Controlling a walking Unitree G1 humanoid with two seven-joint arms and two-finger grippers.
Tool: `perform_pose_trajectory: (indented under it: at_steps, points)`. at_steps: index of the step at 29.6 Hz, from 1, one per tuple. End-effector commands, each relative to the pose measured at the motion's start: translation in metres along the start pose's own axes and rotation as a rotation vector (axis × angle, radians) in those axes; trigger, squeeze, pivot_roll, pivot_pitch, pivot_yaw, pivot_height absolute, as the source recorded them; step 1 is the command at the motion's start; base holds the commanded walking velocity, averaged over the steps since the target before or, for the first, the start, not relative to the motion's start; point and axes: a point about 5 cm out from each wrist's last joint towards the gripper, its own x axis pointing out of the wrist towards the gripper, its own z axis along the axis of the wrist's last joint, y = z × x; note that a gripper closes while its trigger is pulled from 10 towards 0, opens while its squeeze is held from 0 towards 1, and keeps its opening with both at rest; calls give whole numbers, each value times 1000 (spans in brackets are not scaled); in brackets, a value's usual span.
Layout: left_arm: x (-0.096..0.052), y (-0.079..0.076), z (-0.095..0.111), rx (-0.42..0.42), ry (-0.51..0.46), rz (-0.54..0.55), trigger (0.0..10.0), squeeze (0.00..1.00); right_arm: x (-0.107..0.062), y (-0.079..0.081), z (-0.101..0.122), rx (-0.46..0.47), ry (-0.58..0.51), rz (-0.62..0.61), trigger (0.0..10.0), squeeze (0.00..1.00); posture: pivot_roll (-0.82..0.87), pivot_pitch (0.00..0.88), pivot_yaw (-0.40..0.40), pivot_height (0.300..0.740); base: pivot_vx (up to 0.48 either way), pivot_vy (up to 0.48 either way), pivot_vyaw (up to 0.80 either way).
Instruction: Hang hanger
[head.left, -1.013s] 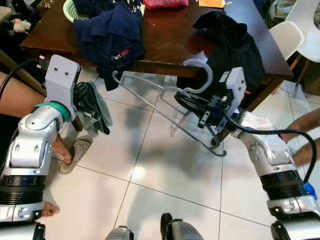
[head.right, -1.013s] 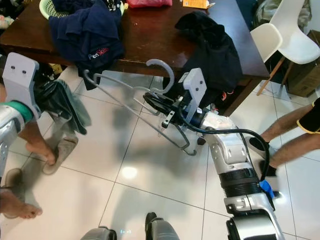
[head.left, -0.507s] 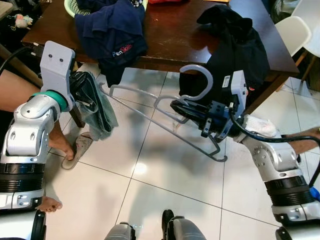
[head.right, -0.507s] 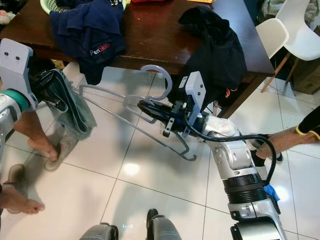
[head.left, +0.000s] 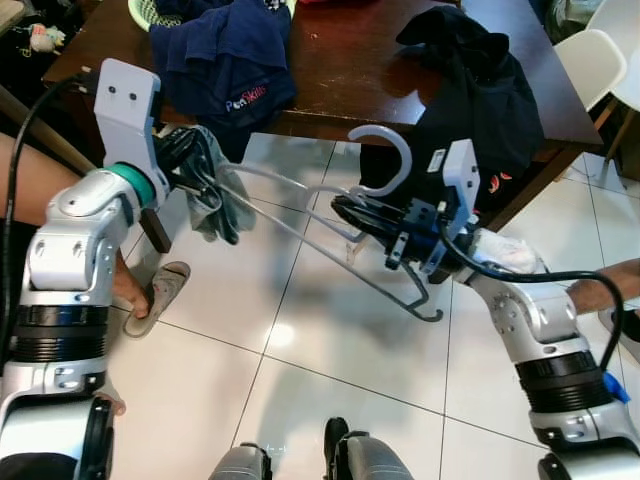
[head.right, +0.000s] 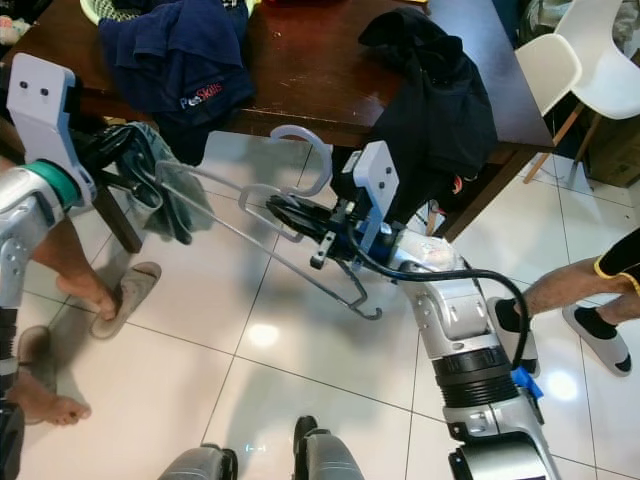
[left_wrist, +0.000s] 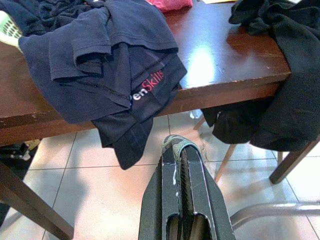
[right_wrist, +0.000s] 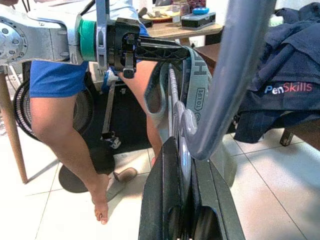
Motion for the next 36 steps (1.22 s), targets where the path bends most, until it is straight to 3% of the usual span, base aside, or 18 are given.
perform_pose_trajectory:
  at_steps: [1, 12, 18, 22, 27, 30, 36]
  points:
    - [4, -14, 2, -44, -10, -47, 10000, 0, 6, 5, 2, -23, -29, -24, 10000, 0, 85, 148, 2, 740, 0, 0, 0]
    - [8, -35, 7, -74, -47, -72, 10000, 0, 18, 10, -7, -47, -26, -133, 10000, 0, 76, 134, -3, 740, 0, 0, 0]
    - [8, -10, 11, -60, -46, 43, 10000, 0, 18, 19, -7, -36, -37, -68, 10000, 0, 78, 126, -4, 740, 0, 0, 0]
    - [7, -2, 15, -85, -59, 83, 10000, 0, 19, 22, -6, -26, -48, -47, 10000, 0, 81, 120, -5, 740, 0, 0, 0]
    - [6, 1, 16, -92, -63, 98, 10000, 0, 19, 23, -6, -21, -53, -36, 10000, 0, 81, 120, -5, 740, 0, 0, 0]
    - [8, 7, 17, -153, -62, 162, 10000, 0, 25, 35, -3, -15, -72, 18, 10000, 0, 81, 120, -5, 740, 0, 0, 0]
    - [12, 13, 15, -177, -48, 228, 10000, 0, 31, 46, -1, -11, -88, 56, 10000, 0, 77, 122, -1, 740, 0, 0, 0]
